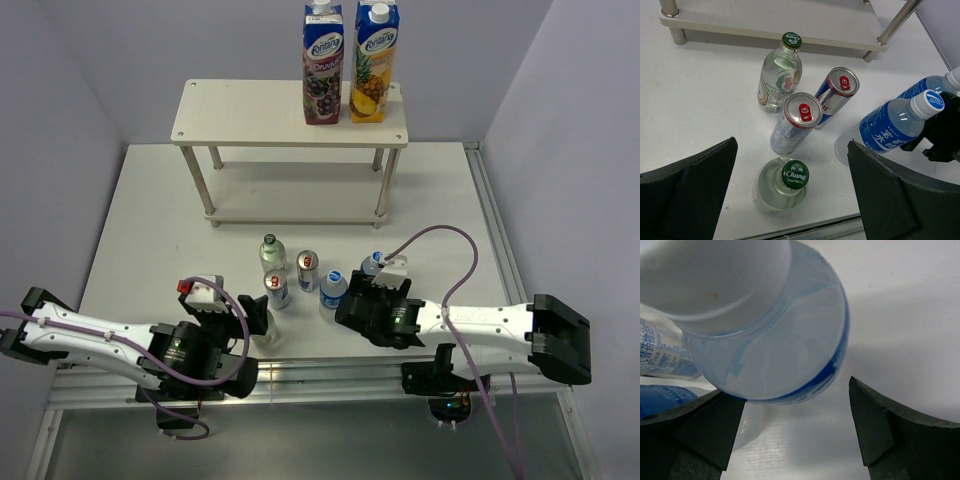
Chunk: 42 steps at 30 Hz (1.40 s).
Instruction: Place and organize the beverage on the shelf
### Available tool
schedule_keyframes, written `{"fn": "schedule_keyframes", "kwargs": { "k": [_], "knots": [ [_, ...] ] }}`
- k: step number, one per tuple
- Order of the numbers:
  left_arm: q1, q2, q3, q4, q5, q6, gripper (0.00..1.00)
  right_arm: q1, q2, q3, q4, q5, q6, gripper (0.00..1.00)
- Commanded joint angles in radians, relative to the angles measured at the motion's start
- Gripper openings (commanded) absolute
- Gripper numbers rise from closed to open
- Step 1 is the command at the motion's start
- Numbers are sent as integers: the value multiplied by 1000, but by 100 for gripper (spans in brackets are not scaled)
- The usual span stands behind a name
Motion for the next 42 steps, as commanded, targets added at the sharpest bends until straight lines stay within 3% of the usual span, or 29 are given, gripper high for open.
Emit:
{"fn": "schedule_keyframes", "kwargs": {
  "k": [1,10,19,22,25,26,27,32,37,42],
  "knots": [
    [-7,3,-3,-16,-13,-16,99,-15,59,-5,122,72,-18,89],
    [-7,36,-3,-39,-23,-48,99,-27,201,8,123,195,91,91],
    [-7,12,-12,1,-24,-1,99,-136,271,-28,433,158,-133,86],
    [-7,23,-9,-8,-24,-10,99,-178,289,-35,517,140,-197,71],
    [-7,36,-6,-25,-26,-30,99,-207,312,-31,528,120,-228,49],
    [-7,44,-5,-31,-27,-37,99,-208,317,-29,555,115,-248,10],
    [-7,46,-4,-34,-27,-42,99,-207,323,-20,539,121,-227,0],
    [-7,59,0,-33,-27,-36,99,-205,303,67,390,152,-216,0],
    [-7,67,3,-28,-26,-30,99,-219,235,201,421,151,-416,0],
    [-7,63,2,-33,-24,-37,99,-291,294,356,487,128,-567,0]
  ]
}}
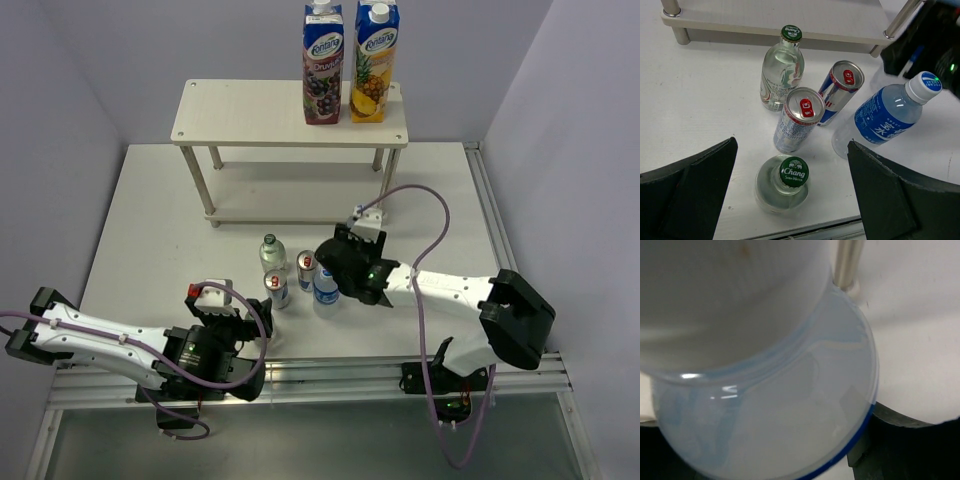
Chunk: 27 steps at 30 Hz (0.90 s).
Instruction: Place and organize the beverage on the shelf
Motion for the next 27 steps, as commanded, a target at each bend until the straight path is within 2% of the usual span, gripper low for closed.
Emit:
{"fn": "schedule_keyframes", "kwargs": {
  "k": [1,14,21,27],
  "knots": [
    [-7,-8,12,-28,-23,-3,99,-60,9,161,116,71,-143,0],
    [-7,-17,7,0,-20,32,99,-241,339,481,225,-10,-323,0],
    [-7,12,16,-29,-20,-3,99,-332,423,573,256,-34,-336,0],
    [-7,28,19,-38,-23,-13,99,-355,449,599,314,-18,-350,0]
  ]
}}
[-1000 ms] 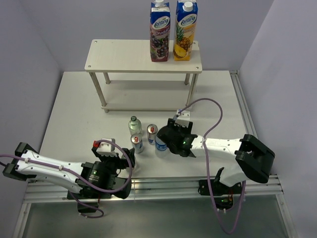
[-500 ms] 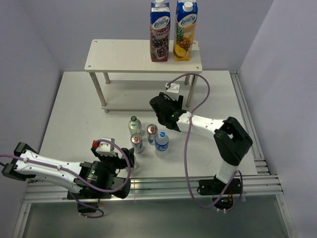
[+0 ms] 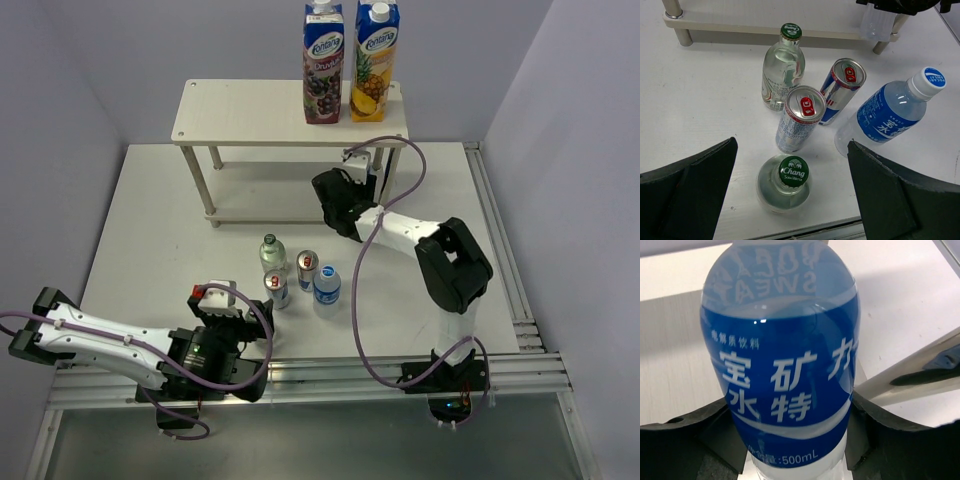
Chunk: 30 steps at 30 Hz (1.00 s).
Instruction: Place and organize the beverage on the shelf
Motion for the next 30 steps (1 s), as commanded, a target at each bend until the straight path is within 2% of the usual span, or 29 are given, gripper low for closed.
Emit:
{"fn": "schedule_keyframes", "kwargs": {
  "k": [1,9,18,30],
  "knots": [
    [-7,7,19,-39,-23,-19,99,-22,3,101,189,68,-22,0],
    [-7,13,19,-38,-25,-21,99,-28,50,152,262,106,-74,0],
    [-7,31,24,-36,-26,-20,99,-27,66,116,491,122,-212,0],
    [-5,50,27,-36,-31,-18,99,-28,222,119,1104,175,-703,0]
  ]
}}
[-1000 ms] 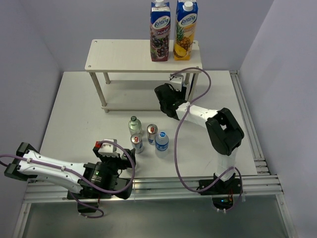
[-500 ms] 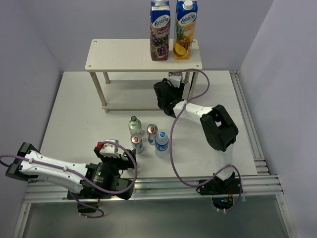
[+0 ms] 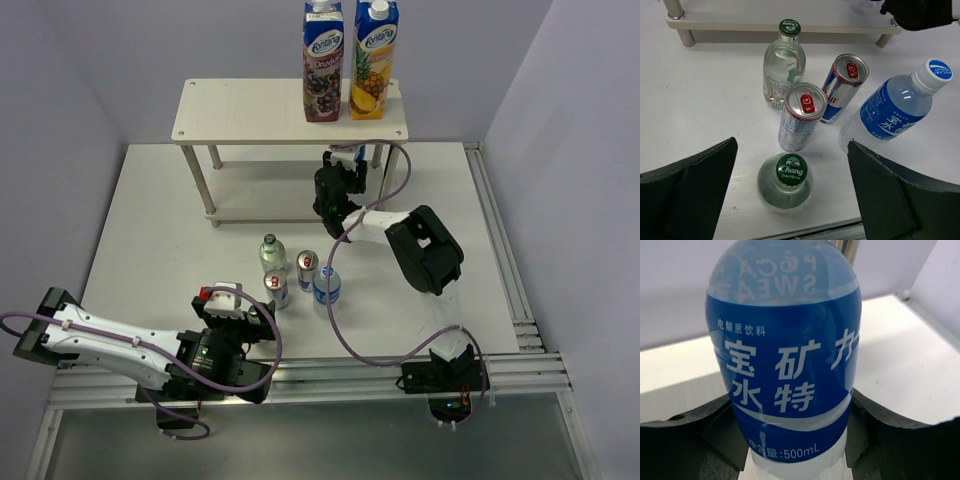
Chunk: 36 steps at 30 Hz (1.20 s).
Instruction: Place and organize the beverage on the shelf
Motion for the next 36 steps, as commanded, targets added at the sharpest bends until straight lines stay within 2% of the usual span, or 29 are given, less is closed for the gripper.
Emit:
{"fn": "schedule_keyframes", "kwargs": {
  "k": [1,3,6,13,18,19,21,26,32,36],
  "knots": [
    [-7,8,28,-36,-30,-12,99,-5,8,50,404,50,-265,0],
    [-5,11,28,-36,-30,-10,99,-6,46,53,478,56,-339,0],
    [-7,15,30,-36,-30,-9,99,-5,83,72,491,91,-362,0],
    [-5,20,33,-38,-30,-7,99,-8,68,30,330,65,-183,0],
    [-7,31,36,-38,-30,-3,99,-16,-6,46,-58,-30,35,0],
    [-7,32,38,-36,-30,-3,99,-19,-12,77,-145,-77,127,0],
    [-5,32,38,-36,-30,-3,99,-23,-22,98,-294,-140,170,0],
    [-5,34,38,-36,-30,-3,99,-45,-55,133,-560,-296,336,0],
    [-7,37,39,-36,-30,-1,99,-52,-84,90,-643,-357,381,0],
    [-5,46,41,-38,-30,0,99,-51,-98,63,-661,-334,388,0]
  ]
}}
